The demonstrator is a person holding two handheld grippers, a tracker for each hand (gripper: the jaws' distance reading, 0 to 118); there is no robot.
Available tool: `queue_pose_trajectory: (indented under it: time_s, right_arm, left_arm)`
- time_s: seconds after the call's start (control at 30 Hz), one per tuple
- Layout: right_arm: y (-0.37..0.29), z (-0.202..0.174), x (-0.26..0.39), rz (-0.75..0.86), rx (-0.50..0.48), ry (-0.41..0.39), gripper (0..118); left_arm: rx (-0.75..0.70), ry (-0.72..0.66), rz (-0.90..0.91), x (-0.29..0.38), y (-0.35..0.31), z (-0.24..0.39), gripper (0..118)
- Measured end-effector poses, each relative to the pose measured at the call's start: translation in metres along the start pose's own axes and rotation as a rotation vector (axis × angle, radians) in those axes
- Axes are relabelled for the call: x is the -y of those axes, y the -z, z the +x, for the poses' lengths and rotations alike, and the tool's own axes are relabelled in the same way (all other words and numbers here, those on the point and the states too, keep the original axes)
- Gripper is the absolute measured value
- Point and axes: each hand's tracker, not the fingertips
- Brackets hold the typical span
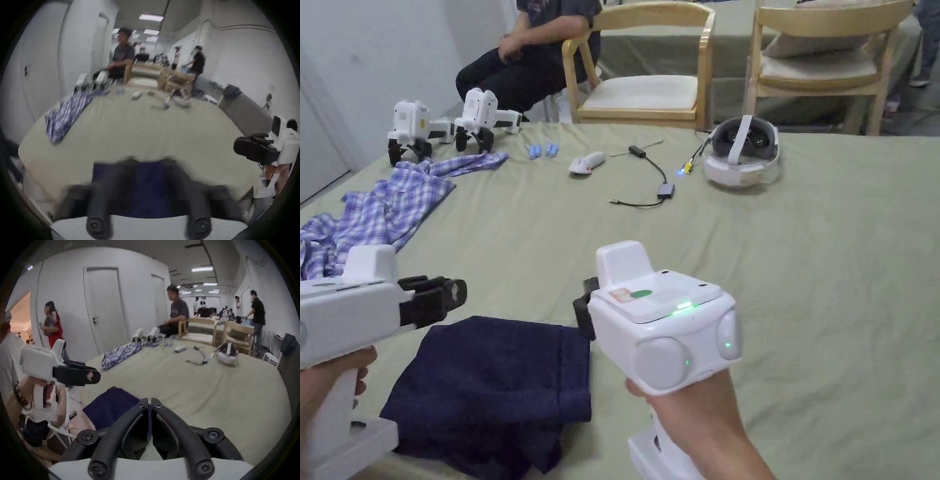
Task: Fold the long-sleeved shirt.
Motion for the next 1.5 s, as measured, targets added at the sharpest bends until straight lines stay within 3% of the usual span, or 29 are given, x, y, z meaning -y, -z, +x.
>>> queue_pose_trajectory:
  time_s: [0.07, 0.2, 0.4, 0.6, 0.7, 0.8, 0.93, 1.13, 1.23, 1.33, 1.37, 1.4, 1.47, 1.5]
  right_arm:
    - [-0.026, 0.023, -0.008, 0.056, 0.054, 0.018, 2]
    - [-0.105, 0.075, -0.025, 0.155, 0.206, 0.039, 2]
    - [-0.202, 0.136, -0.019, 0.316, 0.47, 0.006, 2]
    - [-0.247, 0.175, 0.029, 0.363, 0.669, -0.054, 2]
    - [-0.252, 0.187, 0.06, 0.368, 0.708, -0.035, 2]
    - [-0.251, 0.196, 0.088, 0.385, 0.706, -0.042, 2]
    - [-0.244, 0.201, 0.105, 0.357, 0.734, -0.03, 2]
    - [-0.241, 0.202, 0.105, 0.349, 0.741, -0.013, 2]
    - [-0.241, 0.201, 0.104, 0.35, 0.739, -0.01, 2]
    - [-0.24, 0.199, 0.102, 0.353, 0.745, -0.018, 3]
    - [-0.241, 0.199, 0.101, 0.356, 0.746, -0.02, 9]
    - [-0.241, 0.199, 0.101, 0.364, 0.752, -0.021, 38]
    - [-0.241, 0.2, 0.101, 0.372, 0.747, -0.016, 107]
    - [-0.232, 0.209, 0.102, 0.354, 0.75, -0.012, 118]
  left_arm:
    - [0.002, 0.04, 0.107, -0.011, -0.004, 0.042, 6]
    - [0.173, 0.105, 0.31, -0.027, -0.011, 0.14, 6]
    - [0.121, 0.233, 0.471, -0.035, -0.001, 0.291, 6]
    - [0.164, 0.197, 0.477, 0.007, 0.026, 0.347, 6]
    - [0.129, 0.232, 0.491, 0.038, 0.038, 0.363, 6]
    - [0.131, 0.143, 0.413, 0.058, 0.052, 0.359, 6]
    - [0.025, 0.225, 0.438, 0.077, 0.062, 0.361, 5]
    - [-0.023, 0.228, 0.444, 0.073, 0.056, 0.358, 6]
    - [-0.04, 0.216, 0.438, 0.07, 0.055, 0.356, 19]
    - [-0.031, 0.194, 0.444, 0.067, 0.049, 0.355, 21]
    - [-0.03, 0.197, 0.444, 0.066, 0.047, 0.355, 28]
    - [-0.027, 0.201, 0.445, 0.065, 0.047, 0.355, 53]
    - [-0.011, 0.196, 0.442, 0.063, 0.045, 0.355, 102]
    - [0.0, 0.187, 0.435, 0.061, 0.045, 0.355, 109]
